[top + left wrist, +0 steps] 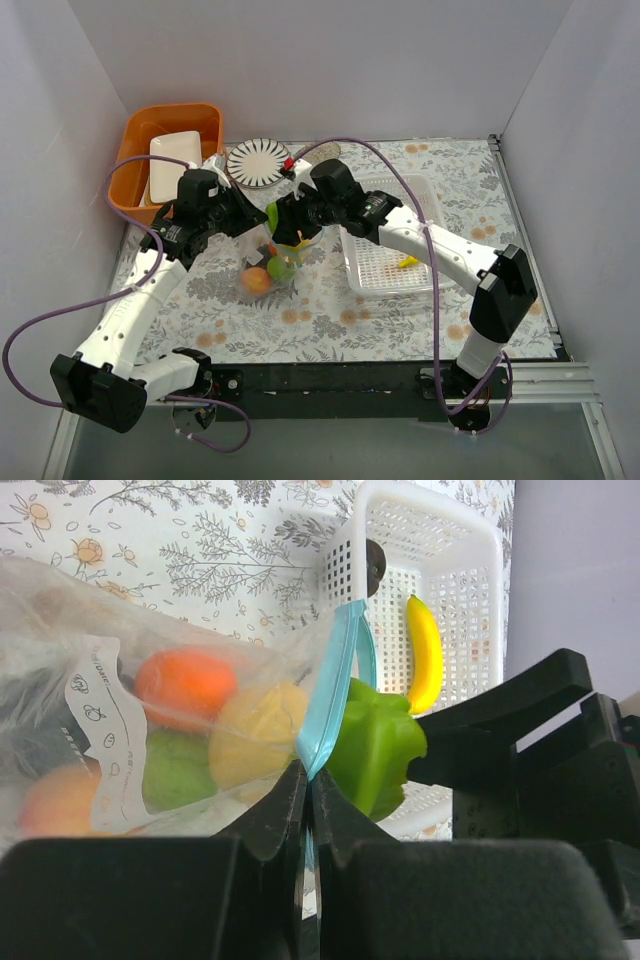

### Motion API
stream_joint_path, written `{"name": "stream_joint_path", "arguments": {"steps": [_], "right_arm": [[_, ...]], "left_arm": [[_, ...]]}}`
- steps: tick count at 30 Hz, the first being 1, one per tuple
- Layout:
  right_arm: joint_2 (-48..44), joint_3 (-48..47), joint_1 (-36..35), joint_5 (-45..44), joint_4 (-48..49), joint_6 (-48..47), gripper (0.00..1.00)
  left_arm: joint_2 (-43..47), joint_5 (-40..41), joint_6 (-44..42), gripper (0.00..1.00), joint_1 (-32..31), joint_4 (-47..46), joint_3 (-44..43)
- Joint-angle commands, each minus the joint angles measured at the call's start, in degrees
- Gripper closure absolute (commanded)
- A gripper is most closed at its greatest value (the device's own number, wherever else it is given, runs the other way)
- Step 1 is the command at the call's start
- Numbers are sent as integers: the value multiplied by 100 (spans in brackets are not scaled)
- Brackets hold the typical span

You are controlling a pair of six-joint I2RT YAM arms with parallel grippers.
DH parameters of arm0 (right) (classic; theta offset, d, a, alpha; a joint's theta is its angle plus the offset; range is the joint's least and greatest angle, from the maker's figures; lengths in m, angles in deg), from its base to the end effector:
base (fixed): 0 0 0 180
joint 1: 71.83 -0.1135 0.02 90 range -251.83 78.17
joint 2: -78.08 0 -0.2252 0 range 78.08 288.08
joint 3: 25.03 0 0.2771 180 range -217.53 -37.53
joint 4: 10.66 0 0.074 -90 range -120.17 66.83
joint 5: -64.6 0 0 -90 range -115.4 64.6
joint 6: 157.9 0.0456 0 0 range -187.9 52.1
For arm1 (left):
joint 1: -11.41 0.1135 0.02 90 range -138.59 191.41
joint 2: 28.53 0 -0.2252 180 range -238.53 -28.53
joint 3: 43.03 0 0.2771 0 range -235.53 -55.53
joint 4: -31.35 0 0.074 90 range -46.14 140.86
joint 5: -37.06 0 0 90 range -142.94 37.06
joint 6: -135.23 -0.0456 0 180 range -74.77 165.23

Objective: Place the food in the zip-top bag and seal the zipper
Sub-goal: Place the fake fruit in the zipper food storage bag, then pick up the fake fruit from the bin.

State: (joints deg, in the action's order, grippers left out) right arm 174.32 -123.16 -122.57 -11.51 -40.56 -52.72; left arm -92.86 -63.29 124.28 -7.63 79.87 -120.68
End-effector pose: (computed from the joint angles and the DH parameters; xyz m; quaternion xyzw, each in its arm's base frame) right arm 0.2610 0.3366 0.2910 -0.3191 0.7913 0.3651 0.3725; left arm 0.2707 -0.1021 0.3118 -0.4062 0.7865 -0.3986 0.2399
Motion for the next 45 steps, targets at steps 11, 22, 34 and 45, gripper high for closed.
{"name": "stream_joint_path", "arguments": {"steps": [11,22,34,45], "right_arm": [[773,-1096,-23,1099,-177,-358,9],[-700,53,309,-920,148,-305,2],[-1346,1855,2401,-2523,-1091,-314,2],[-1135,3069,2798,-2716,-416,642,18]], "left_arm": [[325,376,58,100,-2,64,-367],[317,481,93,100,-11,64,-350],[35,-134,129,100,-11,-278,2],[-26,-248,102,100,-20,-296,19]]}}
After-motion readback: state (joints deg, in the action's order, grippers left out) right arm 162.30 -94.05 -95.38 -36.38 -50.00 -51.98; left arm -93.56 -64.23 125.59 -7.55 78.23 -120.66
